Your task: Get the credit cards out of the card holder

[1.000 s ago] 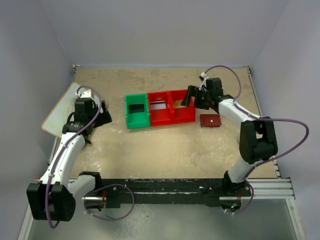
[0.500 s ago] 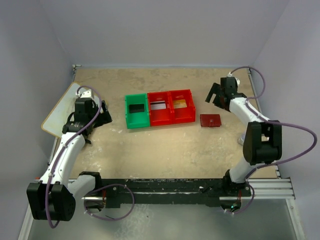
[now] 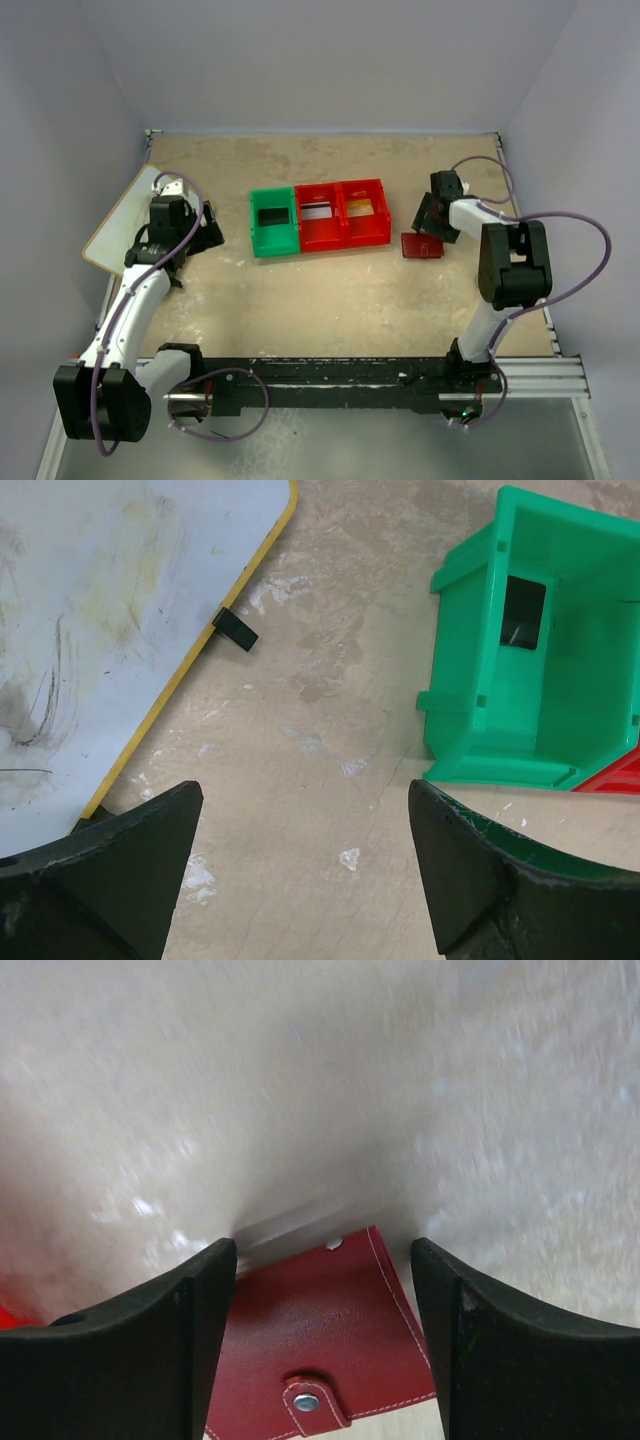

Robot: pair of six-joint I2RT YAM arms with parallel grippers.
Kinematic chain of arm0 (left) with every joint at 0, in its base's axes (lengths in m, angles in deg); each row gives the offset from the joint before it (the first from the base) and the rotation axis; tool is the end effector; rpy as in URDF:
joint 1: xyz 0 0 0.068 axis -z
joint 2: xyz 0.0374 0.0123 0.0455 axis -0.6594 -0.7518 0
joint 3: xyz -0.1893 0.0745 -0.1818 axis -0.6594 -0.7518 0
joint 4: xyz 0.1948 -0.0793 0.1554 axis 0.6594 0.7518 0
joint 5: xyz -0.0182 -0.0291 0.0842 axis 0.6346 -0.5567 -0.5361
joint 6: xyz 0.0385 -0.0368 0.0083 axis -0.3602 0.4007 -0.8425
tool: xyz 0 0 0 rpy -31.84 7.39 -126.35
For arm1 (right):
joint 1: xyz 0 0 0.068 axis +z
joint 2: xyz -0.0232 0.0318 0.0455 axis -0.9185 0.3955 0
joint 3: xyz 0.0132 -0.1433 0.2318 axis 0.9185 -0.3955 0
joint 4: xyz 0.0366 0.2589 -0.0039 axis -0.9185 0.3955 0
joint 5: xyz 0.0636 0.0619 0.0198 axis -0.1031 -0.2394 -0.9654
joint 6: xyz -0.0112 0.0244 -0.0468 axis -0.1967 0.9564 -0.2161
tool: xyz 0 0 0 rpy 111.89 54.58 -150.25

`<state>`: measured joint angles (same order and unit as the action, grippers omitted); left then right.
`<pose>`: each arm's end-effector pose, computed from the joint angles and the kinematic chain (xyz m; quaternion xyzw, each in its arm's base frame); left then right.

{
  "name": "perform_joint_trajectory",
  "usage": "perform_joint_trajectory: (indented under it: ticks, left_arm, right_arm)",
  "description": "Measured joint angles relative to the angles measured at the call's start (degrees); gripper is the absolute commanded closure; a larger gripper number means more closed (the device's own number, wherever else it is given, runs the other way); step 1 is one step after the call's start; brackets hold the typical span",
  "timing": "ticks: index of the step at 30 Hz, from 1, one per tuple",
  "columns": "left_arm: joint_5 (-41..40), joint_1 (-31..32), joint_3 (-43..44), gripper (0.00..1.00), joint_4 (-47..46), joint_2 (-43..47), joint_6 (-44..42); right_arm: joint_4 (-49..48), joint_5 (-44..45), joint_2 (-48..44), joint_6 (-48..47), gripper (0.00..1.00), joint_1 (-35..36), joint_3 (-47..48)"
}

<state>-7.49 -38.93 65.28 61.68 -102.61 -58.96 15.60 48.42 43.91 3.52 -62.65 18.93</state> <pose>0.2187 -0.0065 0.2706 -0.1767 0.8938 -0.0602 0.4078 0.3776 0.0178 0.1684 0.2358 0.9189 -0.0337 0.3146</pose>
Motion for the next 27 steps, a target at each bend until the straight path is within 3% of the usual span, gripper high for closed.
perform_joint_trajectory:
  ticks: [8, 16, 23, 27]
  left_arm:
    - [0.24, 0.00, 0.00, 0.18, -0.07, -0.44, -0.02]
    - [0.59, 0.00, 0.00, 0.18, -0.07, -0.63, -0.02]
    - [0.66, 0.00, 0.00, 0.18, -0.07, -0.63, -0.02]
    - [1.64, 0.00, 0.00, 0.18, -0.20, -0.46, -0.02]
  right_arm:
    - [-3.10, -3.80, -13.33, 2.45, 0.37, 4.22, -15.91]
    - [-5.90, -6.40, -15.93, 11.67, 0.36, 25.00, -19.12]
    - [-6.62, -3.21, -15.65, 15.87, 0.30, 36.79, -18.88]
    - [-6.21, -2.29, -16.15, 15.39, 0.21, 40.35, -18.88]
